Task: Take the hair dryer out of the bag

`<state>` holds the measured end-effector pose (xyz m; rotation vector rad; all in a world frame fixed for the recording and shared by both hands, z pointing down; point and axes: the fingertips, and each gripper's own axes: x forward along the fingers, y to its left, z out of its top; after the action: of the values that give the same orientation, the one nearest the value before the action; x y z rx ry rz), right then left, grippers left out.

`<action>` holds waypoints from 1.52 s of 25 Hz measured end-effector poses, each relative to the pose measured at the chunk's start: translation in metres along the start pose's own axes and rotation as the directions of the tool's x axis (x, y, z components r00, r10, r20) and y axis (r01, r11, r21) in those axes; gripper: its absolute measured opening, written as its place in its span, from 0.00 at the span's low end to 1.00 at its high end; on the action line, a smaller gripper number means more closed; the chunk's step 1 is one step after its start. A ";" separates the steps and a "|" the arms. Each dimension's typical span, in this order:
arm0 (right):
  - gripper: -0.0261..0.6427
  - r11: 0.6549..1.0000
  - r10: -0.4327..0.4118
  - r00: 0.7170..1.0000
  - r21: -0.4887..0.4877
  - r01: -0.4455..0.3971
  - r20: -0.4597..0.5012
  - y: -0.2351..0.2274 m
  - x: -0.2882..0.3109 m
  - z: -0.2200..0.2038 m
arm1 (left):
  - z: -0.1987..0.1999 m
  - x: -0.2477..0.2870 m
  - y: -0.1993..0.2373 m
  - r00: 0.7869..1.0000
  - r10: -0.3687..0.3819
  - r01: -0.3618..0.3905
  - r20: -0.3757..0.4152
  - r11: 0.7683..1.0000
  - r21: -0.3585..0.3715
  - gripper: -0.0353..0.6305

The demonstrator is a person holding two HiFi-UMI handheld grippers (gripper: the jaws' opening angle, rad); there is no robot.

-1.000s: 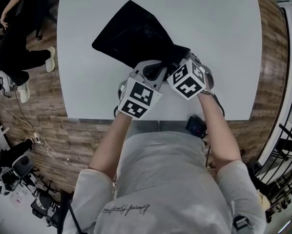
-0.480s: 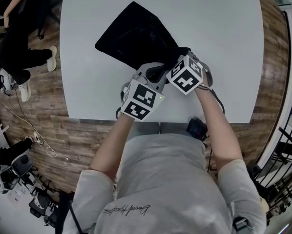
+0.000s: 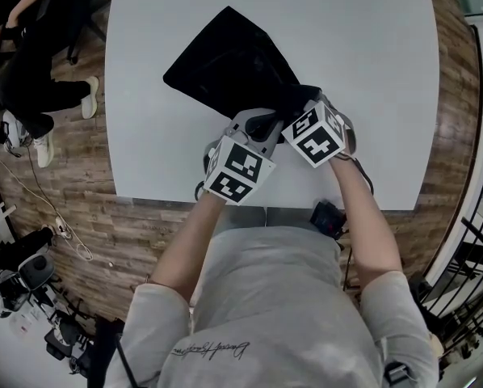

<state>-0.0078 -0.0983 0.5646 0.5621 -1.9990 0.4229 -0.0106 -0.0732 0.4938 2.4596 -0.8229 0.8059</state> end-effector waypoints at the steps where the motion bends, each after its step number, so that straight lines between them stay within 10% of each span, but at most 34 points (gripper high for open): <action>1: 0.32 1.000 -0.003 1.000 0.001 0.003 0.009 0.001 -0.002 0.001 | -0.001 0.000 0.000 1.000 0.001 -0.001 -0.001 1.000 -0.001 0.09; 38: 0.32 0.999 -0.018 0.997 0.035 0.015 0.070 0.016 -0.075 -0.084 | -0.008 -0.001 0.011 0.999 0.050 -0.050 -0.015 0.999 -0.005 0.09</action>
<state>0.0751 -0.0261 0.5360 0.6221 -2.0563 0.4335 -0.0213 -0.0768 0.5016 2.4339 -0.8833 0.8381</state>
